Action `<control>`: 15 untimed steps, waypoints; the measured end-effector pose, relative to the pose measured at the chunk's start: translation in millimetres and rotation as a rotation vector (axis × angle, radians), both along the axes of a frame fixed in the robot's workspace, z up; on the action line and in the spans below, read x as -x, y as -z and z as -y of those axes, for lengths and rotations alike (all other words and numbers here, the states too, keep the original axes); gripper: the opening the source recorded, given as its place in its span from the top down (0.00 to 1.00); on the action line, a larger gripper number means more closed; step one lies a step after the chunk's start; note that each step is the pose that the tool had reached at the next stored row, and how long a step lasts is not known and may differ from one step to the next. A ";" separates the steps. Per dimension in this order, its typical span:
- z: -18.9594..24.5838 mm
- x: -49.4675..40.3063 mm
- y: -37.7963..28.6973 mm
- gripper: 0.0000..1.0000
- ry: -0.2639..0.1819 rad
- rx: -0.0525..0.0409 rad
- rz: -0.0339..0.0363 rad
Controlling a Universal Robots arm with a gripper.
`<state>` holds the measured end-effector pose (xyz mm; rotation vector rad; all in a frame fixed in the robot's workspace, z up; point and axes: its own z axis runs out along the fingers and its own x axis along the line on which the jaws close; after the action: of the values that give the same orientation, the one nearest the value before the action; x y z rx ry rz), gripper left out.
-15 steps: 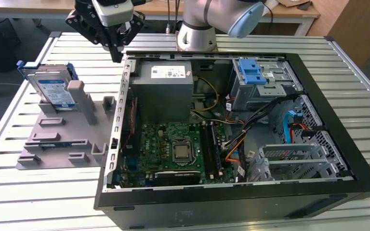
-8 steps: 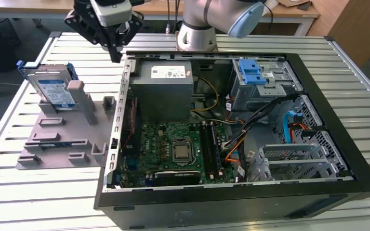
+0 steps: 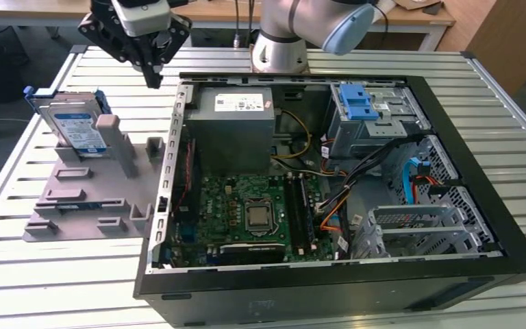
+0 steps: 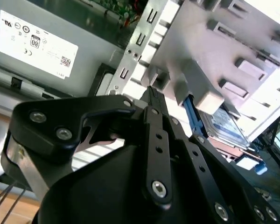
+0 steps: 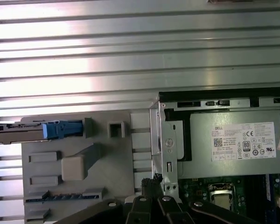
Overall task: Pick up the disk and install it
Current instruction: 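Reach for the disk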
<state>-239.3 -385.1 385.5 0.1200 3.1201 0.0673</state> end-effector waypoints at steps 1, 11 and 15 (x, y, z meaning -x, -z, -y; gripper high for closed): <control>-0.7 1.9 0.2 0.89 0.000 0.0000 -0.0010; -11.5 36.8 3.8 0.89 0.000 0.0000 -0.0042; -14.5 54.8 5.8 0.89 0.000 0.0000 -0.0043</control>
<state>-294.1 -370.6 379.6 0.1202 3.1244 0.0671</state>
